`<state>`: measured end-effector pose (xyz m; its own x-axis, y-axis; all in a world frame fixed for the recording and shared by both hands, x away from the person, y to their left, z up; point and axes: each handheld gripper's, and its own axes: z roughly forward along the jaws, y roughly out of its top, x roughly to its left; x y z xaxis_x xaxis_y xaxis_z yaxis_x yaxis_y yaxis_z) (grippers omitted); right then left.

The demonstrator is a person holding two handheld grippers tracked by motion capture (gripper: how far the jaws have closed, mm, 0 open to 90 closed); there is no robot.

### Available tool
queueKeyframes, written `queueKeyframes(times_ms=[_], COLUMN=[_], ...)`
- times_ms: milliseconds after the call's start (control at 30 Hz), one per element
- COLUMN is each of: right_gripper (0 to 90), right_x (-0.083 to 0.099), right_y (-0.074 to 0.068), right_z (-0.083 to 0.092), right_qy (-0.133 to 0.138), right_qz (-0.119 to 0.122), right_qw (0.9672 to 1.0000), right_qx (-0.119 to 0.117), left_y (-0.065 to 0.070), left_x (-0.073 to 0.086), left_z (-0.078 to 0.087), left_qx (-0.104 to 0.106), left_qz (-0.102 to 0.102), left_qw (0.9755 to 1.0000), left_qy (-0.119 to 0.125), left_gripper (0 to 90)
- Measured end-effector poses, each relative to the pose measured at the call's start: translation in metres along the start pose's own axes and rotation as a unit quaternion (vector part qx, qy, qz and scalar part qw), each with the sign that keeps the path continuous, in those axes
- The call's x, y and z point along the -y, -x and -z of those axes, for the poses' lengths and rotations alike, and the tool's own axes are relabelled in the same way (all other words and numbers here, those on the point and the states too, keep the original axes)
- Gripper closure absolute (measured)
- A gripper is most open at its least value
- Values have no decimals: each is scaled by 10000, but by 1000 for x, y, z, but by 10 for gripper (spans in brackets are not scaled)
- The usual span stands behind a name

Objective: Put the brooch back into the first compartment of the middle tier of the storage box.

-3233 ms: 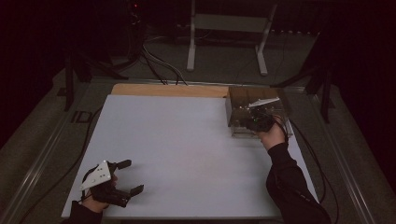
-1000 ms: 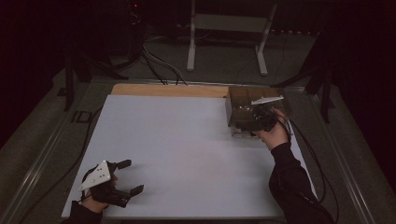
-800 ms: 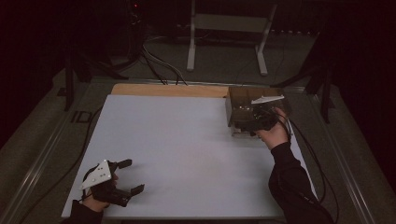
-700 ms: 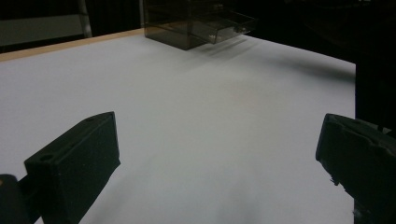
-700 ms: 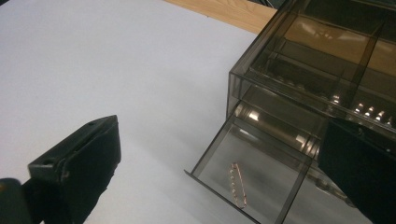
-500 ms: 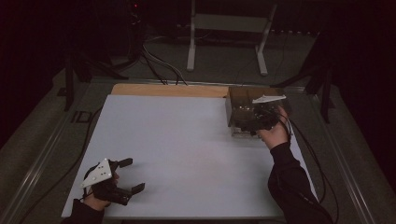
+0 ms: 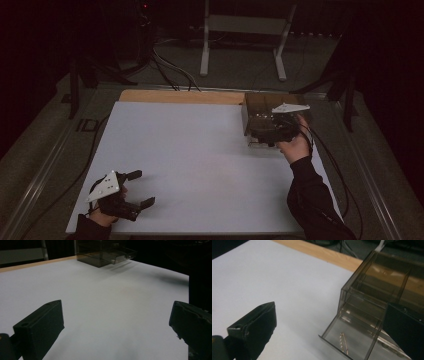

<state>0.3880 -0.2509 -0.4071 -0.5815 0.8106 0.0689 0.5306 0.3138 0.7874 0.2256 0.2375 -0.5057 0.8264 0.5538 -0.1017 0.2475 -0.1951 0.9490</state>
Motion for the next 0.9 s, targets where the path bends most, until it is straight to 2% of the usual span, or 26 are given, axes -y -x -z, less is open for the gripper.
queueKeyframes(times_ms=[333, 400, 500, 633, 900], right_gripper=[0, 0, 0, 0, 0], right_x=[8, 9, 16, 22, 47], right_y=[-6, -7, -10, -12, -12], right_z=[13, 13, 16, 18, 19], right_qy=[328, 331, 381, 408, 399], right_qz=[32, 15, 54, 88, -63], right_qw=[9994, 9994, 9993, 9991, 9992], right_qx=[-67, -78, 30, 18, -50], left_y=[0, 0, 1, 2, 1], left_x=[2, 2, 1, 1, 1], left_z=[4, 4, 5, 5, 6], left_qx=[-53, -52, -67, -51, -61], left_qz=[1, 0, -9, -18, -25], left_qw=[10000, 10000, 10000, 10000, 10000], left_qy=[-2, 4, 40, 22, 34], left_gripper=[3, 3, 3, 3, 3])
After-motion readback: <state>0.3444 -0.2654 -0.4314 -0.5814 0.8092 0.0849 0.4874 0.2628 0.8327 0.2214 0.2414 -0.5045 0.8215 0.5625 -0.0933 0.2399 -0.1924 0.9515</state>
